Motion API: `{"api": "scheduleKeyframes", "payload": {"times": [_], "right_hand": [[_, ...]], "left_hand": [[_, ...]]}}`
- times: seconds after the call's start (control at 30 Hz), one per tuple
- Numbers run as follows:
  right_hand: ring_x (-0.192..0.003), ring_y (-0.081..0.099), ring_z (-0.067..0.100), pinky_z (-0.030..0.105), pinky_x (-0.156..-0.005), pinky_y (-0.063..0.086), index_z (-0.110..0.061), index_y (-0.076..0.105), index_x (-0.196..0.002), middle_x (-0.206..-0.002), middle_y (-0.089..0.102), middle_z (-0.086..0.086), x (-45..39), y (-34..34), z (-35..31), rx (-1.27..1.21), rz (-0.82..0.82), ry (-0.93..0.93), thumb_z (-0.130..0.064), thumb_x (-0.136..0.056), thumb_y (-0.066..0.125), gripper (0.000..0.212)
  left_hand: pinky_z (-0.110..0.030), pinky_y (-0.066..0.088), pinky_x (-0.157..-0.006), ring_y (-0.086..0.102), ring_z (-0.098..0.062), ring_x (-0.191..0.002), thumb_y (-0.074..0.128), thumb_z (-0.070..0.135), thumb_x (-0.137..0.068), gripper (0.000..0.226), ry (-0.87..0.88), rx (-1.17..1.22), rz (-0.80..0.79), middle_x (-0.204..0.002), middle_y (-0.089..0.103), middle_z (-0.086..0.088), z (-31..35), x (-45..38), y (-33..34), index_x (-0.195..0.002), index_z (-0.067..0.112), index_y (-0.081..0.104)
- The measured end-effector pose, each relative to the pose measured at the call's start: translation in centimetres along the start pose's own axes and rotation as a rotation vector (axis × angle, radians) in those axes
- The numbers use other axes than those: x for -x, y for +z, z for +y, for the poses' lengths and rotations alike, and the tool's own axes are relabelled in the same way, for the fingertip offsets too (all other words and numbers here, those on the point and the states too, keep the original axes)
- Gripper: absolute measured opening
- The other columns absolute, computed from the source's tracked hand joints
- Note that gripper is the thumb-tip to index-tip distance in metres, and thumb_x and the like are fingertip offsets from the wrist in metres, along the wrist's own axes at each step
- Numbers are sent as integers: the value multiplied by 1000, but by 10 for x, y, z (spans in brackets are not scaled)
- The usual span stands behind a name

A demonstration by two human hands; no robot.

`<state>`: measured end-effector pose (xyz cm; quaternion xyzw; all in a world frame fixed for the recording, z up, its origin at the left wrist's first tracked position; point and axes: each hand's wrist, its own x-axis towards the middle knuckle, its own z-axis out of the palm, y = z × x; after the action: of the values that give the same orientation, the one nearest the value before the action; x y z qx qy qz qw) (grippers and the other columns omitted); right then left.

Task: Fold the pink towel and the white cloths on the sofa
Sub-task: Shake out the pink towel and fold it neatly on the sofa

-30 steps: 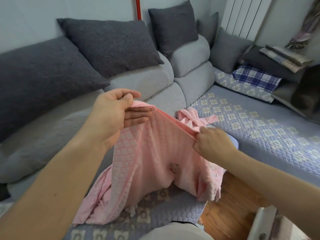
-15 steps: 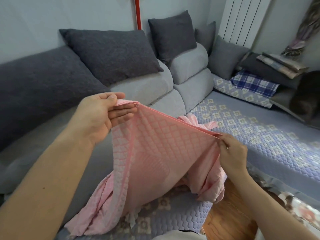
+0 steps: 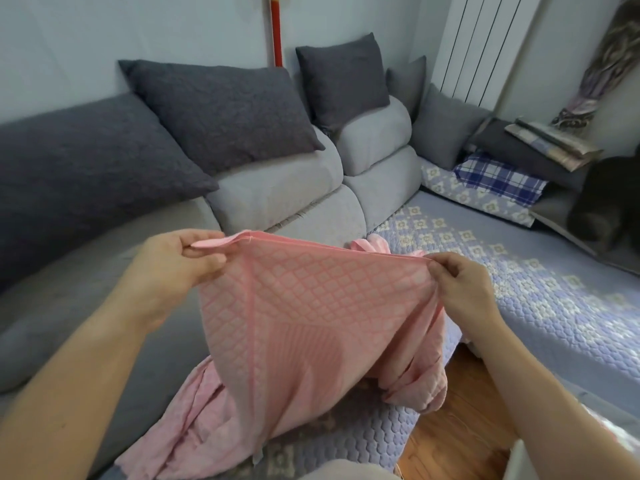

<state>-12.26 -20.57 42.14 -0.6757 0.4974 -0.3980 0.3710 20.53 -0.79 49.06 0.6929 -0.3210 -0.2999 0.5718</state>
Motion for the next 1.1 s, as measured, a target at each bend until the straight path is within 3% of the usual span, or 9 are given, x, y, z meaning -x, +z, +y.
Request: {"api": "scheduleKeyframes", "payload": {"times": [0.2, 0.3, 0.4, 0.53, 0.67, 0.9, 1.0, 1.07, 1.1], "right_hand": [[-82, 63, 14, 29, -79, 47, -17, 73, -91, -91, 72, 6, 7, 5, -31, 23, -309, -85, -13, -100, 59, 18], [-80, 57, 16, 35, -80, 47, -9, 71, -92, -96, 67, 22, 8, 13, -33, 4, -461, -79, -11, -101, 57, 17], [-88, 64, 18, 45, -93, 51, -13, 74, -93, -98, 71, 14, 10, 18, -21, -62, -585, 27, -14, -100, 62, 15], [-83, 64, 12, 25, -76, 50, -15, 76, -91, -89, 72, 2, 25, 19, -3, -154, -719, 74, -8, -91, 72, 8], [-79, 65, 17, 30, -74, 51, -16, 76, -89, -87, 73, 9, 36, 11, 8, -92, -706, 96, -6, -83, 81, 13], [-79, 69, 11, 33, -77, 57, -24, 79, -85, -81, 75, -11, 45, -3, 11, 214, -452, -55, -18, -89, 76, 8], [-78, 68, 3, 20, -74, 52, -27, 78, -82, -79, 74, -16, 50, 0, 8, 190, -440, -81, -13, -89, 76, 16], [-75, 66, 0, 13, -71, 48, -28, 75, -78, -77, 73, -19, 57, 12, 0, 145, -444, -97, -8, -86, 78, 21], [-73, 66, -1, 13, -69, 48, -27, 75, -77, -75, 73, -18, 59, 20, -6, 127, -451, -112, -7, -84, 79, 21]], "left_hand": [[-32, 57, -64, 62, -28, -70, 53, 12, -103, 25, -32, -319, 211, -64, 66, -10, -28, -17, -35, -85, 3, 67], [-30, 42, -64, 56, -26, -76, 59, 18, -99, 21, 82, -565, 331, -77, 65, -10, -15, -20, -46, -84, 9, 70], [-26, 44, -69, 57, -20, -81, 58, 19, -99, 21, 165, -519, 302, -87, 70, -7, -2, -22, -50, -87, 9, 71], [-40, 47, -77, 58, -19, -78, 57, 35, -90, 26, 144, -379, 217, -88, 73, -12, 3, -28, -52, -79, 13, 65], [-43, 47, -71, 56, -18, -71, 55, 31, -94, 28, 159, -303, 121, -83, 72, -17, 9, -25, -42, -72, 15, 58], [-15, 51, -58, 66, -6, -62, 43, 1, -102, 25, 127, 108, 0, -73, 74, 1, 4, -12, -10, -83, 8, 58], [-16, 47, -65, 57, -5, -67, 55, 7, -99, 22, 211, -268, 66, -73, 64, 8, -4, -16, 14, -84, 21, 64], [-28, 49, -74, 56, -7, -72, 72, 35, -90, 9, 259, -564, -143, -81, 63, 13, -9, -3, 44, -95, 32, 65], [-29, 49, -79, 57, -6, -76, 76, 52, -80, 30, 295, -694, -276, -86, 63, 18, -11, 6, 63, -104, 39, 63]]}}
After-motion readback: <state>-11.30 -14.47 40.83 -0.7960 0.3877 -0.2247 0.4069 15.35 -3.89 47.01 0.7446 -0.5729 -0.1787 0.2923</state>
